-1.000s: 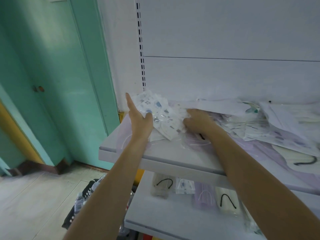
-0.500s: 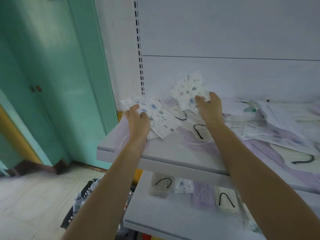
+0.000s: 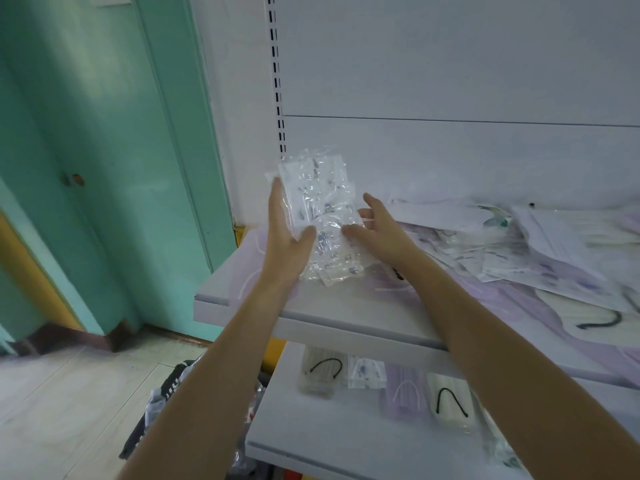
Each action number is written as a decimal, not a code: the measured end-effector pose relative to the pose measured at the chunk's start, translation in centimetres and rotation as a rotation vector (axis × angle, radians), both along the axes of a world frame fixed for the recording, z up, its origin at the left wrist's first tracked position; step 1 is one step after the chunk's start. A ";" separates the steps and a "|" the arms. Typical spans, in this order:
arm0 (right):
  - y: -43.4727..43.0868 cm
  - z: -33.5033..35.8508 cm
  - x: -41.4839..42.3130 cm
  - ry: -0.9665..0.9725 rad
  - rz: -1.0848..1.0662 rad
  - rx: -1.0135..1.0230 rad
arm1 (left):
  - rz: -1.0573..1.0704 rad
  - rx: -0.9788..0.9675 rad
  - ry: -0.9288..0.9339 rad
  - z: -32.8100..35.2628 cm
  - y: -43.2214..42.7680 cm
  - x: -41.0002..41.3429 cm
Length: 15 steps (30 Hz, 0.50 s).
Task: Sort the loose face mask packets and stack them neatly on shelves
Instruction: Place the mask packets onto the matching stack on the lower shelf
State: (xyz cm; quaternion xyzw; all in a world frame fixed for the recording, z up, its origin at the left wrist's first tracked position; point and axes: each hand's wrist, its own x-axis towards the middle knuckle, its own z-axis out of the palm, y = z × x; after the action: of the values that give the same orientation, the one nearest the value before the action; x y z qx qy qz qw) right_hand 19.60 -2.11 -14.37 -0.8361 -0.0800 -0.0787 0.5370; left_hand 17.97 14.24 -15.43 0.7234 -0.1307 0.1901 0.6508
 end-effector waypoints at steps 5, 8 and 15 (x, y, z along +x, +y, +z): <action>0.5 1.3 -1.2 -0.113 0.017 0.036 | 0.003 0.077 -0.176 0.5 -0.7 -0.3; 0.3 3.2 -1.6 -0.176 -0.091 -0.061 | 0.057 0.212 -0.285 1.5 -1.4 -0.3; -0.9 5.7 -3.7 -0.343 -0.204 -0.129 | -0.063 0.409 -0.102 6.4 -2.6 0.7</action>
State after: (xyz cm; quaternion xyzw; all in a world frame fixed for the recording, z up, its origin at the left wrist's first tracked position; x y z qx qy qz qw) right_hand 15.94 -3.02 -8.63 -0.8468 -0.0897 -0.2685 0.4503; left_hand 18.71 11.61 -9.07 0.8252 -0.2221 0.1755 0.4887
